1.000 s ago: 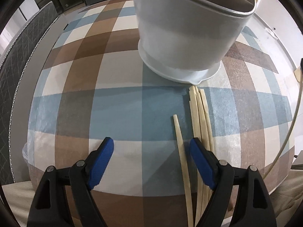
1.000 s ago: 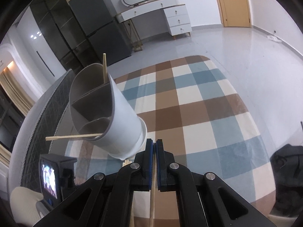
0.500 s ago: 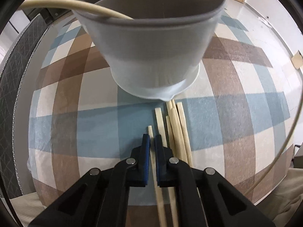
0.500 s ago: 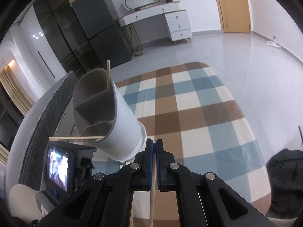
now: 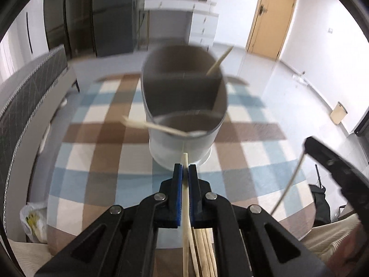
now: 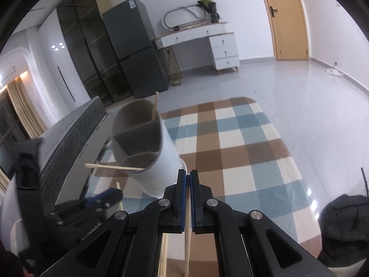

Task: Organize utensils
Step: 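Grasp a chopstick from the pile with the left tool while the right tool holds its chopstick, then carry the left tool's chopstick over the holder while the right tool carries its chopstick there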

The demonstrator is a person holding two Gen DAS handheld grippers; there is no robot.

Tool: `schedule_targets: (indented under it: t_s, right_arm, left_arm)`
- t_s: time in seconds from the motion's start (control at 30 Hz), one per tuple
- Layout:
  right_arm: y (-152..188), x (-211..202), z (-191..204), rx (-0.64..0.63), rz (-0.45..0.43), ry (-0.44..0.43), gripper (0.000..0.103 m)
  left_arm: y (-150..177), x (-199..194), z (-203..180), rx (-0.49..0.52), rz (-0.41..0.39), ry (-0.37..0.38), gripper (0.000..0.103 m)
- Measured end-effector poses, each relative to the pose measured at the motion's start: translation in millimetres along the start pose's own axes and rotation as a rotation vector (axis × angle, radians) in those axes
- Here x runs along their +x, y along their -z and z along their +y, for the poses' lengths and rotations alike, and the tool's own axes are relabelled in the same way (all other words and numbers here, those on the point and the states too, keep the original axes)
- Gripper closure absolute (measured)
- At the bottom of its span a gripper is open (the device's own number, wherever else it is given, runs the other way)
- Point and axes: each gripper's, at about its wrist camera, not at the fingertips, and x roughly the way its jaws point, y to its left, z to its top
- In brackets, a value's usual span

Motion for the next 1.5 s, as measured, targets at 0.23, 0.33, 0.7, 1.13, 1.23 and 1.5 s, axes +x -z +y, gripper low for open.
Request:
schedule_targets:
  t_s: [0.23, 0.33, 0.7, 1.13, 1.23, 1.5]
  right_arm:
    - [4.7, -12.5, 11.9, -0.055, -0.039, -0.01, 0.101]
    - [5.8, -15.0, 15.8, -0.07, -0.051, -0.01, 0.101]
    - [8.9, -22.8, 27.5, -0.137, -0.089, -0.002, 0.101]
    - [1.2, -24.2, 30.3, -0.162, -0.126, -0.003, 0.101]
    - [-2.9, -26.8, 28.7, -0.151, -0.133, -0.003, 0.101]
    - [-37.0, -44.8, 29.4, -0.133, -0.205, -0.011, 0.101]
  left_arm:
    - [2.1, -20.5, 11.4, 0.0, -0.06, 0.013, 0.102]
    - [2.7, -25.3, 10.2, 0.009, -0.084, 0.025, 0.102]
    - [-1.0, -40.4, 13.7, 0.004, -0.111, 0.047, 0.102]
    - [-15.4, -49.5, 17.1, 0.014, -0.07, 0.081, 0.102]
    - [-20.4, -55.6, 18.2, 0.013, -0.07, 0.101, 0.102]
    - [-62.9, -83.9, 33.5, -0.073, -0.099, 0.133, 0.102]
